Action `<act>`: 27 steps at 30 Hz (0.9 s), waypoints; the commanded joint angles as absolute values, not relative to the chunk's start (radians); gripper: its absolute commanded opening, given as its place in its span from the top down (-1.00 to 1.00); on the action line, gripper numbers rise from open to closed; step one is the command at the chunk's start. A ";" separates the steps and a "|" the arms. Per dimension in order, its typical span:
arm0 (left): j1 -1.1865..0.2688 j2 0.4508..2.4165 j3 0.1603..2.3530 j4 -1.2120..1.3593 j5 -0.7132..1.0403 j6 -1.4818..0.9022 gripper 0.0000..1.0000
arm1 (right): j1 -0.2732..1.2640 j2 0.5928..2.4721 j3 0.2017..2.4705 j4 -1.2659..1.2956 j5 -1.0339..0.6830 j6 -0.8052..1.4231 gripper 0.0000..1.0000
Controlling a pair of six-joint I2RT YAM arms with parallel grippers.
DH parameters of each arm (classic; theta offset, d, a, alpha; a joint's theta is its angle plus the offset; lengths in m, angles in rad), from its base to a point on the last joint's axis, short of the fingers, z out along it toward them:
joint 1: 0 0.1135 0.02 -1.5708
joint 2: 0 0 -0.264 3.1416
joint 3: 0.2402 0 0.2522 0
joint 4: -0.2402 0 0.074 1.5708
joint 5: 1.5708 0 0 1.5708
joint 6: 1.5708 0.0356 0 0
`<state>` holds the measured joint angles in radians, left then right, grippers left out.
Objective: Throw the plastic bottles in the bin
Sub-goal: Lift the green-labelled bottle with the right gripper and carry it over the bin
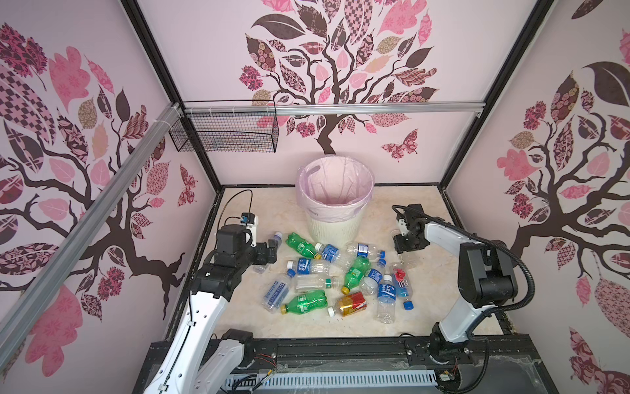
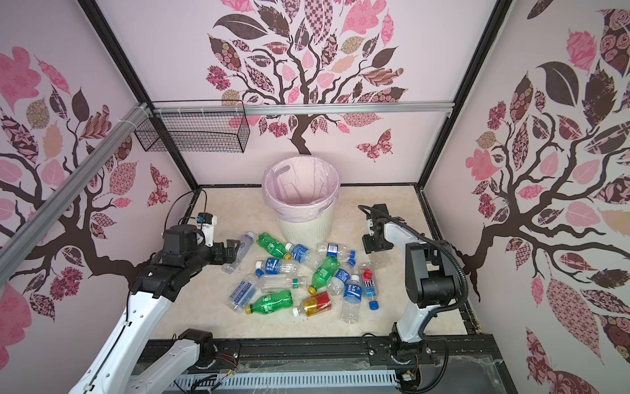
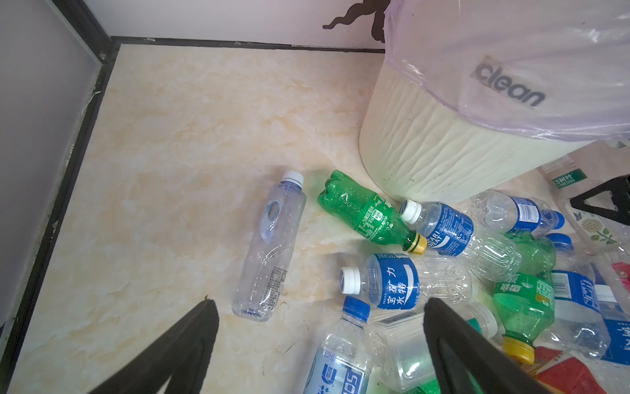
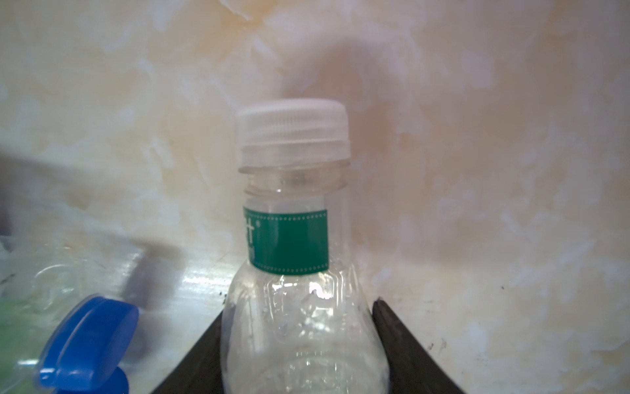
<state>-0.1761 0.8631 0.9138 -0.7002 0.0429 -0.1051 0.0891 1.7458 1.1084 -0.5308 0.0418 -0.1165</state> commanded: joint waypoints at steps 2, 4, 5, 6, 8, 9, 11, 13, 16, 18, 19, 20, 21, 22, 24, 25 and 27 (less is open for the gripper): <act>-0.170 0.868 0.885 -0.680 0.047 -0.111 -0.95 | 0.077 1.809 1.113 -0.523 0.095 -0.053 -0.25; -0.170 0.867 0.889 -0.685 0.048 -0.111 -0.95 | 0.077 1.804 1.103 -0.503 0.107 -0.035 -0.20; -0.170 0.866 0.889 -0.686 0.047 -0.111 -0.95 | 0.075 1.798 1.098 -0.493 0.109 -0.028 -0.15; -0.170 0.864 0.889 -0.684 0.045 -0.110 -0.95 | 0.075 1.792 1.098 -0.489 0.110 -0.022 -0.12; -0.169 0.869 0.891 -0.686 0.043 -0.108 -0.95 | 0.074 1.771 1.101 -0.486 0.121 -0.010 -0.07; -0.167 0.871 0.890 -0.686 0.043 -0.108 -0.95 | 0.074 1.760 1.105 -0.490 0.129 -0.006 -0.04; -0.166 0.878 0.889 -0.688 0.044 -0.106 -0.95 | 0.074 1.721 1.116 -0.497 0.143 0.003 -0.02; -0.163 0.885 0.891 -0.692 0.039 -0.102 -0.95 | 0.074 1.670 1.125 -0.502 0.146 0.008 0.00; -0.154 0.887 0.891 -0.697 0.038 -0.099 -0.95 | 0.074 1.574 1.150 -0.522 0.139 0.017 0.02; -0.147 0.890 0.887 -0.699 0.040 -0.098 -0.95 | 0.074 1.501 1.171 -0.536 0.128 0.020 0.02; -0.143 0.889 0.887 -0.701 0.040 -0.096 -0.95 | 0.074 1.459 1.184 -0.543 0.113 0.020 0.02; -0.139 0.890 0.885 -0.701 0.041 -0.095 -0.95 | 0.074 1.413 1.196 -0.546 0.094 0.024 0.03; -0.136 0.889 0.886 -0.703 0.041 -0.095 -0.95 | 0.074 1.374 1.204 -0.544 0.073 0.028 0.03; -0.132 0.888 0.885 -0.703 0.041 -0.095 -0.95 | 0.074 1.325 1.211 -0.539 0.041 0.036 0.04; -0.127 0.884 0.881 -0.702 0.043 -0.095 -0.95 | 0.074 1.238 1.204 -0.507 -0.039 0.039 0.05; -0.126 0.881 0.880 -0.702 0.043 -0.096 -0.95 | 0.074 1.186 1.196 -0.482 -0.079 0.046 0.05; -0.123 0.878 0.878 -0.700 0.048 -0.099 -0.95 | 0.074 1.111 1.199 -0.461 -0.161 0.058 0.05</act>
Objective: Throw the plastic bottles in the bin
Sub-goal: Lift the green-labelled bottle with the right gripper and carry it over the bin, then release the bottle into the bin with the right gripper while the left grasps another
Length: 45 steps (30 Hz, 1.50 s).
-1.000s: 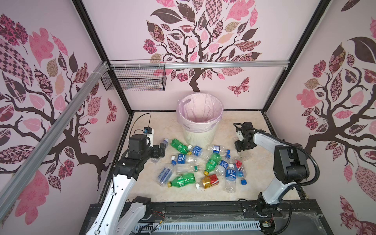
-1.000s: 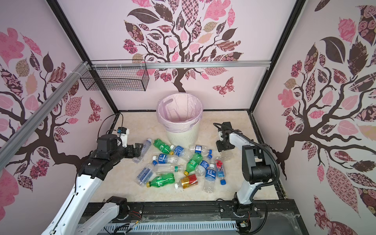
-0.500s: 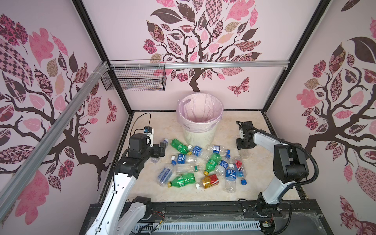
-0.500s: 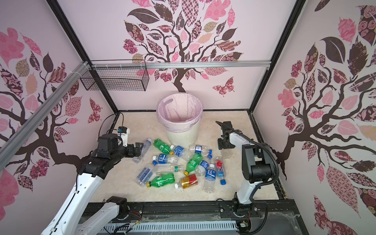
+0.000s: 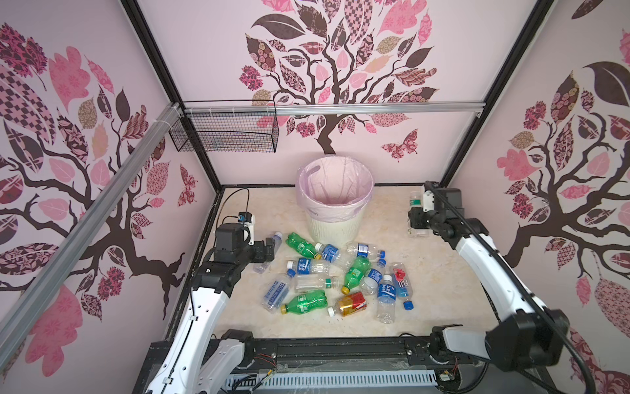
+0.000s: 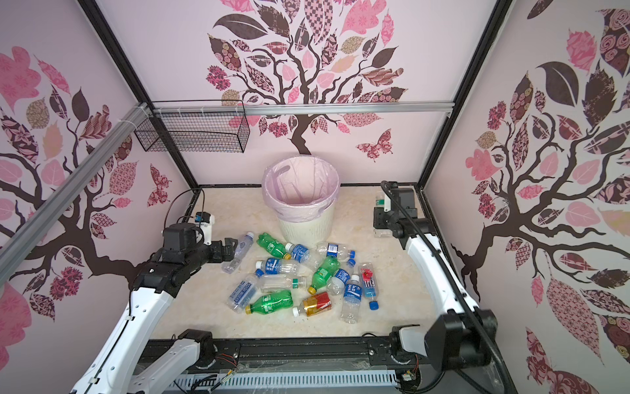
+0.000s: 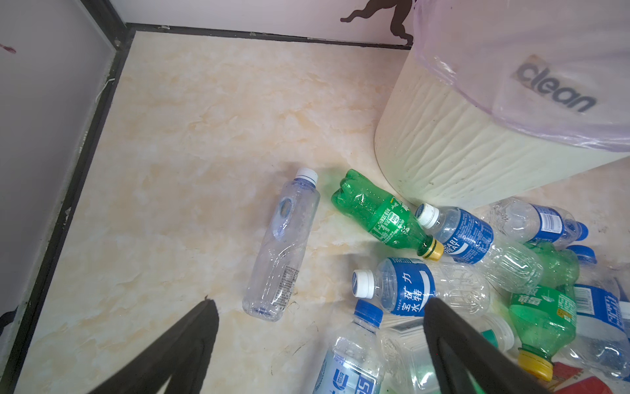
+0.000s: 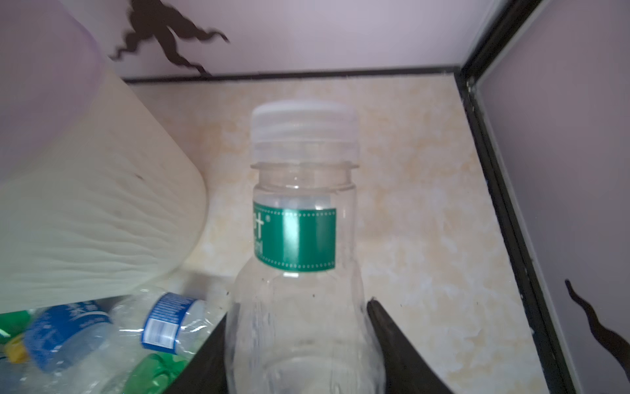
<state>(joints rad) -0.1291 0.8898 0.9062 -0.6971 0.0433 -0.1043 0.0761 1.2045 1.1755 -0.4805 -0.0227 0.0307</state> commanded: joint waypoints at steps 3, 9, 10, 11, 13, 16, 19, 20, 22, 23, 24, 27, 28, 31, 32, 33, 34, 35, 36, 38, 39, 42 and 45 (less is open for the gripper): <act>-0.120 0.878 0.879 -0.701 0.051 -0.106 -0.95 | 0.074 1.056 1.231 -0.451 -0.293 0.087 0.05; -0.115 0.884 0.881 -0.699 0.057 -0.123 -0.95 | 0.081 1.109 1.319 -0.348 -0.503 0.179 0.09; -0.115 0.885 0.884 -0.701 0.058 -0.123 -0.95 | 0.101 1.151 1.372 -0.335 -0.519 0.195 0.11; -0.115 0.886 0.888 -0.701 0.058 -0.124 -0.95 | 0.137 1.194 1.424 -0.331 -0.515 0.192 0.11; -0.115 0.889 0.895 -0.703 0.057 -0.126 -0.95 | 0.225 1.301 1.542 -0.348 -0.458 0.158 0.10; -0.114 0.894 0.907 -0.705 0.051 -0.130 -0.95 | 0.309 1.500 1.755 -0.395 -0.433 0.144 0.04; -0.110 0.906 0.916 -0.707 0.050 -0.134 -0.95 | 0.350 1.663 1.930 -0.455 -0.428 0.146 -0.27; -0.109 0.914 0.923 -0.715 0.048 -0.130 -0.95 | 0.359 1.695 1.968 -0.481 -0.412 0.137 -0.41; -0.109 0.932 0.935 -0.732 0.032 -0.125 -0.95 | 0.367 1.728 2.016 -0.523 -0.397 0.117 -0.75; -0.109 0.942 0.941 -0.738 0.021 -0.121 -0.95 | 0.367 1.723 2.012 -0.526 -0.387 0.117 -0.83; -0.107 0.951 0.945 -0.739 0.014 -0.117 -0.95 | 0.368 1.707 1.996 -0.522 -0.372 0.114 -0.85; -0.105 0.988 0.967 -0.739 0.003 -0.104 -0.95 | 0.368 1.610 1.891 -0.473 -0.325 0.102 -0.95; -0.104 1.006 0.974 -0.740 0.004 -0.101 -0.95 | 0.367 1.573 1.855 -0.458 -0.314 0.096 -0.96; -0.103 1.059 1.001 -0.750 0.016 -0.088 -0.95 | 0.364 1.478 1.769 -0.459 -0.273 0.091 -0.97; -0.102 1.080 1.011 -0.754 0.025 -0.082 -0.95 | 0.364 1.431 1.717 -0.451 -0.247 0.095 -0.97; -0.100 1.101 1.021 -0.759 0.036 -0.075 -0.95 | 0.363 1.393 1.668 -0.436 -0.226 0.102 -0.96; -0.101 1.129 1.034 -0.764 0.042 -0.068 -0.95 | 0.357 1.344 1.602 -0.414 -0.201 0.114 -0.97; -0.101 1.158 1.045 -0.767 0.043 -0.061 -0.95 | 0.348 1.296 1.535 -0.393 -0.186 0.128 -0.97; -0.101 1.184 1.057 -0.772 0.041 -0.051 -0.95 | 0.334 1.256 1.474 -0.378 -0.180 0.141 -0.97; -0.101 1.245 1.084 -0.785 0.037 -0.033 -0.95 | 0.291 1.170 1.338 -0.352 -0.184 0.171 -0.96; -0.102 1.271 1.094 -0.788 0.032 -0.026 -0.95 | 0.275 1.132 1.282 -0.344 -0.182 0.179 -0.96; -0.101 1.352 1.123 -0.791 0.000 -0.017 -0.94 | 0.225 1.043 1.121 -0.322 -0.174 0.197 -0.96; -0.101 1.423 1.155 -0.794 -0.026 -0.013 -0.93 | 0.222 0.988 1.003 -0.299 -0.157 0.204 -0.96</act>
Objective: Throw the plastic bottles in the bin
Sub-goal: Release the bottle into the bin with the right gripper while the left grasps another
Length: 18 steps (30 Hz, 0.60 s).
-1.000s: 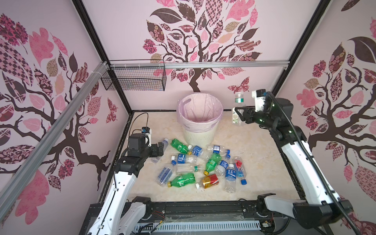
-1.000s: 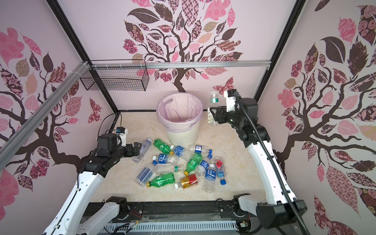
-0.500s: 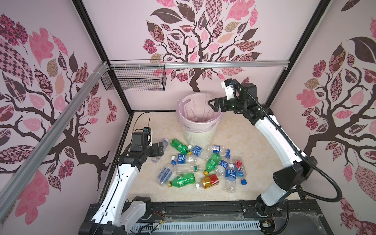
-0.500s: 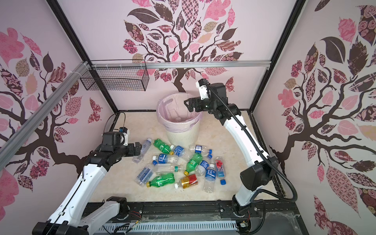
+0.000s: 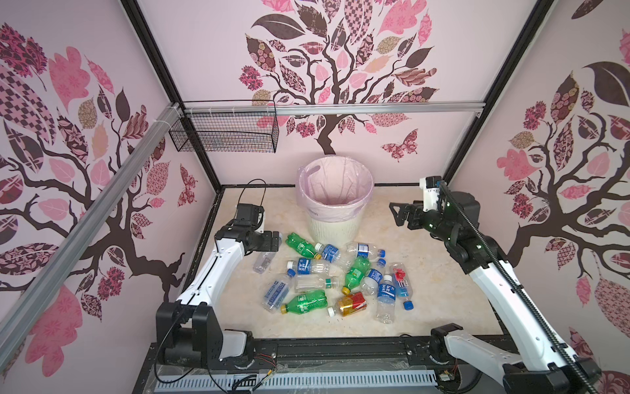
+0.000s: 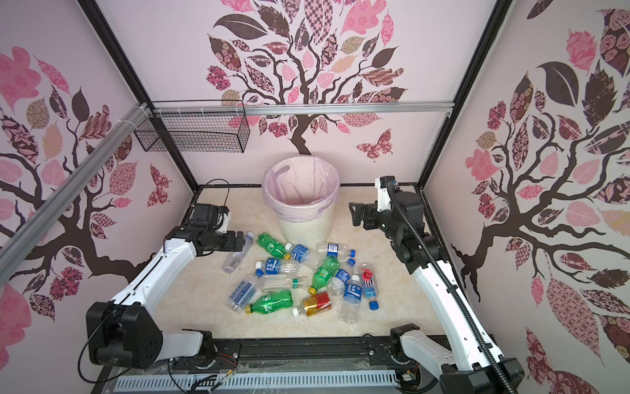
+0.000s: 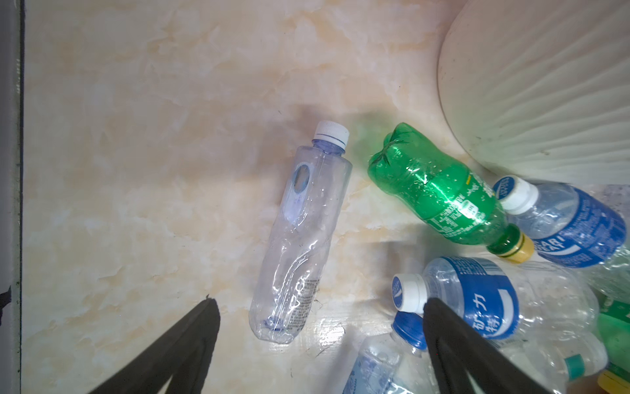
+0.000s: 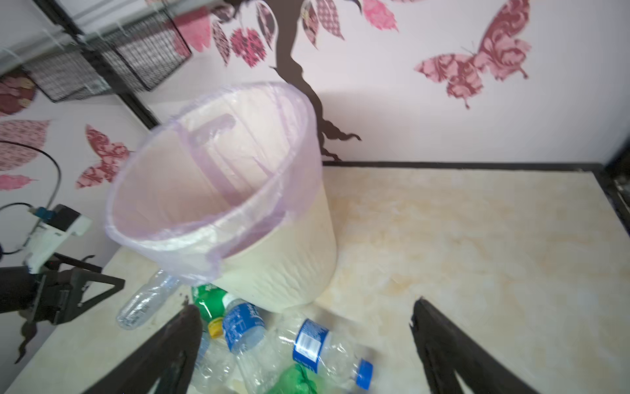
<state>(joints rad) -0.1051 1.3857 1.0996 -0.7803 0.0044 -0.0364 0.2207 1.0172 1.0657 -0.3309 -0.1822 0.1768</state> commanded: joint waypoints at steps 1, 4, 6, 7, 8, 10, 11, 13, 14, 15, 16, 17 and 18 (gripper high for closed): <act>-0.103 1.450 1.168 -0.793 -0.035 -0.012 -0.93 | 0.222 0.976 0.972 -0.293 -0.154 0.214 -0.96; -0.103 1.531 1.197 -0.785 -0.052 -0.014 -0.93 | 0.222 0.950 0.899 -0.255 -0.155 0.260 -0.96; -0.103 1.588 1.224 -0.809 -0.052 -0.021 -0.90 | 0.221 0.935 0.857 -0.226 -0.154 0.289 -0.96; -0.104 1.612 1.231 -0.810 -0.042 -0.021 -0.86 | 0.221 0.928 0.842 -0.218 -0.155 0.298 -0.96; -0.107 1.633 1.233 -0.810 -0.036 -0.018 -0.85 | 0.222 0.922 0.835 -0.215 -0.155 0.303 -0.96; -0.110 1.662 1.232 -0.802 -0.037 -0.016 -0.85 | 0.222 0.914 0.827 -0.219 -0.149 0.300 -0.97; -0.110 1.676 1.232 -0.800 -0.039 -0.017 -0.84 | 0.222 0.912 0.826 -0.223 -0.143 0.300 -0.97; -0.110 1.704 1.238 -0.802 -0.046 -0.021 -0.84 | 0.222 0.907 0.822 -0.222 -0.132 0.301 -0.97; -0.112 1.719 1.238 -0.797 -0.045 -0.024 -0.84 | 0.221 0.907 0.820 -0.218 -0.130 0.306 -0.97; -0.112 1.731 1.237 -0.793 -0.044 -0.031 -0.84 | 0.222 0.907 0.818 -0.214 -0.130 0.310 -0.97; -0.114 1.744 1.233 -0.785 -0.046 -0.038 -0.81 | 0.222 0.908 0.818 -0.208 -0.135 0.317 -0.97; -0.116 1.756 1.228 -0.778 -0.050 -0.045 -0.77 | 0.221 0.911 0.818 -0.204 -0.140 0.323 -0.97; -0.119 1.765 1.225 -0.772 -0.057 -0.050 -0.77 | 0.222 0.913 0.819 -0.201 -0.143 0.326 -0.97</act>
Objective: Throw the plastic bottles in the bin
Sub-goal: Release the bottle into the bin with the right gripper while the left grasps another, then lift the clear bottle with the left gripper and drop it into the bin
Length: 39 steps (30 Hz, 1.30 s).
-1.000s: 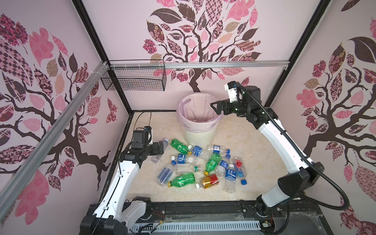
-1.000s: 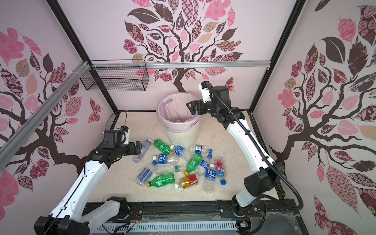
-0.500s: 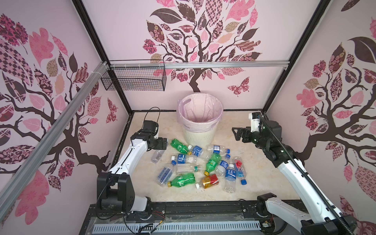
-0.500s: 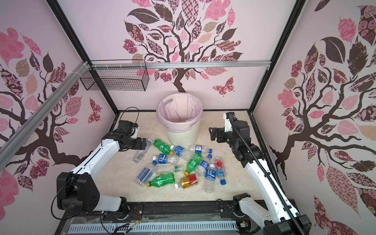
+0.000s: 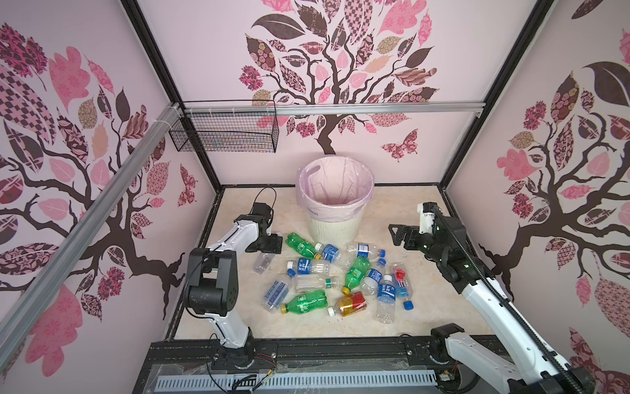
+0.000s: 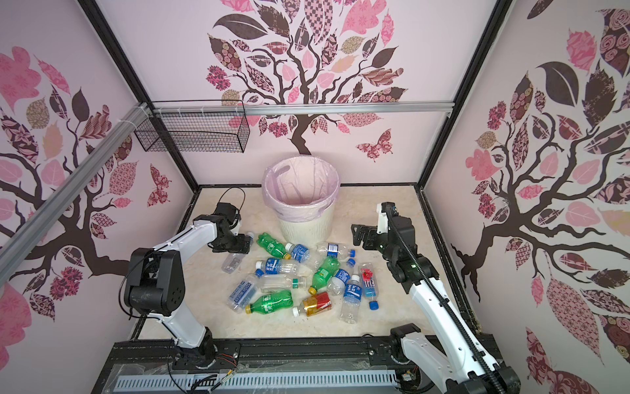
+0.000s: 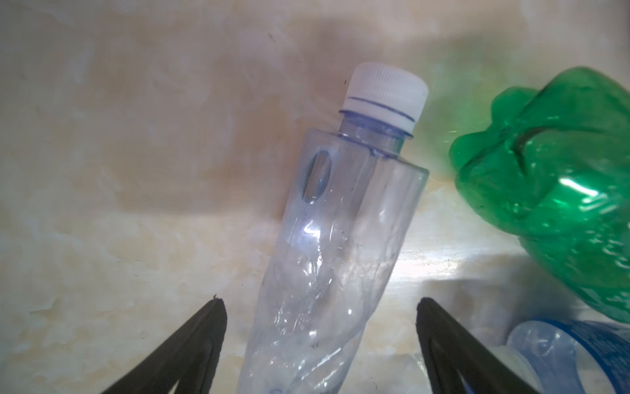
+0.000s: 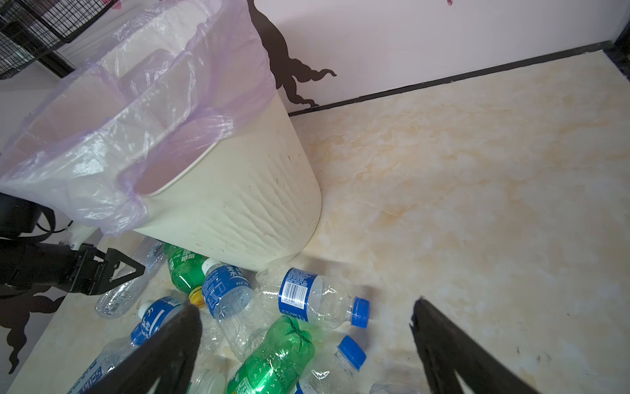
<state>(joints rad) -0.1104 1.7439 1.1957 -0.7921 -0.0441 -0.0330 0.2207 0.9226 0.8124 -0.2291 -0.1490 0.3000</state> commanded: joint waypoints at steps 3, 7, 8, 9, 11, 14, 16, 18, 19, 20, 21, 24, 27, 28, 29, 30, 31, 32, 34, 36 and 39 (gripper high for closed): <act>-0.129 1.781 1.215 -0.749 -0.066 -0.064 -0.74 | 0.222 0.913 0.821 -0.201 -0.144 0.330 -0.96; -0.142 1.801 1.201 -0.733 -0.072 -0.076 -0.63 | 0.222 0.901 0.809 -0.202 -0.132 0.330 -0.96; -0.146 1.805 1.200 -0.731 -0.079 -0.079 -0.61 | 0.222 0.899 0.806 -0.202 -0.130 0.330 -0.96; -0.148 1.809 1.197 -0.727 -0.081 -0.082 -0.56 | 0.222 0.897 0.801 -0.202 -0.128 0.330 -0.96; -0.152 1.814 1.189 -0.719 -0.084 -0.089 -0.49 | 0.221 0.895 0.795 -0.203 -0.123 0.328 -0.96; -0.158 1.819 1.172 -0.703 -0.090 -0.104 -0.43 | 0.222 0.886 0.786 -0.206 -0.117 0.327 -0.96; -0.161 1.823 1.163 -0.694 -0.092 -0.111 -0.43 | 0.221 0.881 0.782 -0.205 -0.115 0.323 -0.96; -0.163 1.836 1.161 -0.692 -0.091 -0.117 -0.45 | 0.222 0.880 0.784 -0.208 -0.114 0.319 -0.96; -0.164 1.843 1.161 -0.693 -0.094 -0.121 -0.46 | 0.222 0.881 0.786 -0.210 -0.114 0.317 -0.96; -0.166 1.847 1.160 -0.691 -0.098 -0.126 -0.44 | 0.222 0.881 0.787 -0.208 -0.114 0.316 -0.96; -0.167 1.847 1.156 -0.688 -0.100 -0.129 -0.38 | 0.222 0.882 0.788 -0.208 -0.112 0.316 -0.96; -0.169 1.823 1.146 -0.674 -0.106 -0.145 -0.16 | 0.221 0.881 0.790 -0.207 -0.111 0.313 -0.95; -0.166 1.770 1.147 -0.674 -0.121 -0.150 -0.10 | 0.221 0.881 0.789 -0.208 -0.101 0.310 -0.95; -0.164 1.746 1.150 -0.679 -0.125 -0.151 -0.11 | 0.222 0.881 0.788 -0.208 -0.098 0.310 -0.95; -0.161 1.720 1.153 -0.686 -0.130 -0.150 -0.10 | 0.222 0.881 0.787 -0.209 -0.097 0.312 -0.95; -0.160 1.698 1.156 -0.690 -0.133 -0.147 -0.10 | 0.222 0.879 0.786 -0.210 -0.097 0.312 -0.94; -0.155 1.670 1.161 -0.702 -0.134 -0.145 -0.10 | 0.222 0.879 0.784 -0.214 -0.097 0.313 -0.94; -0.150 1.643 1.168 -0.714 -0.135 -0.140 -0.10 | 0.222 0.878 0.780 -0.215 -0.095 0.316 -0.94; -0.140 1.585 1.179 -0.732 -0.129 -0.128 -0.08 | 0.222 0.872 0.771 -0.219 -0.095 0.321 -0.93; -0.128 1.521 1.190 -0.743 -0.094 -0.113 -0.07 | 0.222 0.865 0.764 -0.226 -0.091 0.322 -0.93; -0.111 1.413 1.211 -0.753 0.007 -0.073 -0.07 | 0.222 0.856 0.762 -0.251 -0.076 0.312 -0.92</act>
<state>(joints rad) -0.1242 1.4860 1.1725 -0.7288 -0.0753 -0.1146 0.2207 0.8791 0.7704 -0.2222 -0.0994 0.3149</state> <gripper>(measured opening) 0.539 0.962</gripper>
